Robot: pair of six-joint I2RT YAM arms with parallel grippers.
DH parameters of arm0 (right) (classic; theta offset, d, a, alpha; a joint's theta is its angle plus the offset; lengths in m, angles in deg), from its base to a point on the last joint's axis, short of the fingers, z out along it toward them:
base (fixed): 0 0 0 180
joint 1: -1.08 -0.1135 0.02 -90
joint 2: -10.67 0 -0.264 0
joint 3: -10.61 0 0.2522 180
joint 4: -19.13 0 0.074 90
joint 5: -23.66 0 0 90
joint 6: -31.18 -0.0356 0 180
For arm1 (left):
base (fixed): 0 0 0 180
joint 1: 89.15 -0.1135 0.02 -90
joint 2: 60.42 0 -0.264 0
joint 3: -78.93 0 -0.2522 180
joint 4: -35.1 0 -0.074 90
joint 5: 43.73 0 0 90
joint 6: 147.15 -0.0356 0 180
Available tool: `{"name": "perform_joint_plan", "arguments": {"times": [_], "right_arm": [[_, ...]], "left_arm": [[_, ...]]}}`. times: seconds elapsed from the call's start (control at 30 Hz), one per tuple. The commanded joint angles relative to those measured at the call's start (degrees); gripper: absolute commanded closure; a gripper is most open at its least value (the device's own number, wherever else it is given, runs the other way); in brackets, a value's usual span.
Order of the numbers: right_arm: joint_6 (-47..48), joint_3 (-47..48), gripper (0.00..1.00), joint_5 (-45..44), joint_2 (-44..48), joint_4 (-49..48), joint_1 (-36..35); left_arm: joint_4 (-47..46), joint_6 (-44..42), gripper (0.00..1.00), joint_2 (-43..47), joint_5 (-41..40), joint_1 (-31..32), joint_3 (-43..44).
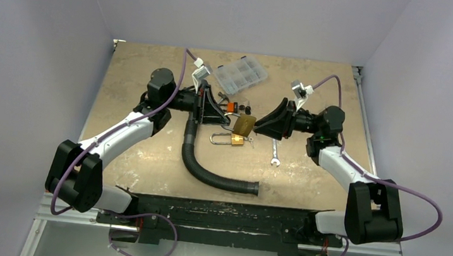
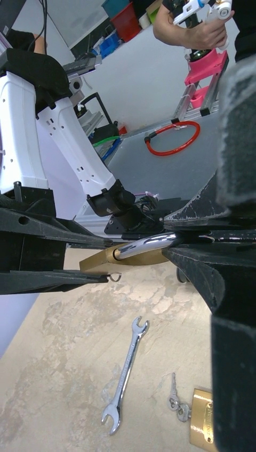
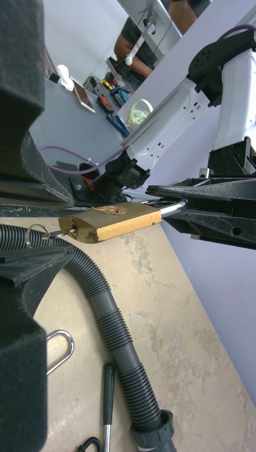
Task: Lock with the key
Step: Lock the lock, then place the key at the center of the board.
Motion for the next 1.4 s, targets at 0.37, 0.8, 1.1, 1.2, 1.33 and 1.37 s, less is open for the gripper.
{"name": "perform_joint_plan", "arguments": {"times": [0.37, 0.8, 1.1, 1.2, 1.33, 1.37], "right_arm": [[-0.66, -0.07, 0.98, 0.90, 0.38, -3.77, 0.17], [-3.67, -4.56, 1.00, 2.46, 0.73, -7.16, 5.73], [10.78, 0.54, 1.00, -0.96, -0.59, 13.75, 20.00], [43.48, 10.95, 1.00, -13.90, -0.43, 50.56, 22.90], [52.57, 14.95, 1.00, -31.92, -4.47, 55.00, 24.94], [55.56, 16.18, 1.00, -35.17, -6.14, 56.23, 25.66]], "left_arm": [[-6.75, 0.41, 1.00, 1.63, 0.13, 0.20, 0.97], [-6.05, -0.20, 1.00, 1.55, -0.49, -3.03, 1.80], [-5.83, 0.05, 1.00, 1.50, -1.53, -3.49, 1.72], [-3.43, -1.86, 1.00, 1.50, -2.43, -3.50, 1.96], [1.04, -5.04, 1.00, 1.39, -3.64, -3.49, 3.06], [1.11, -5.13, 1.00, 1.37, -3.75, -3.49, 3.09]]}}
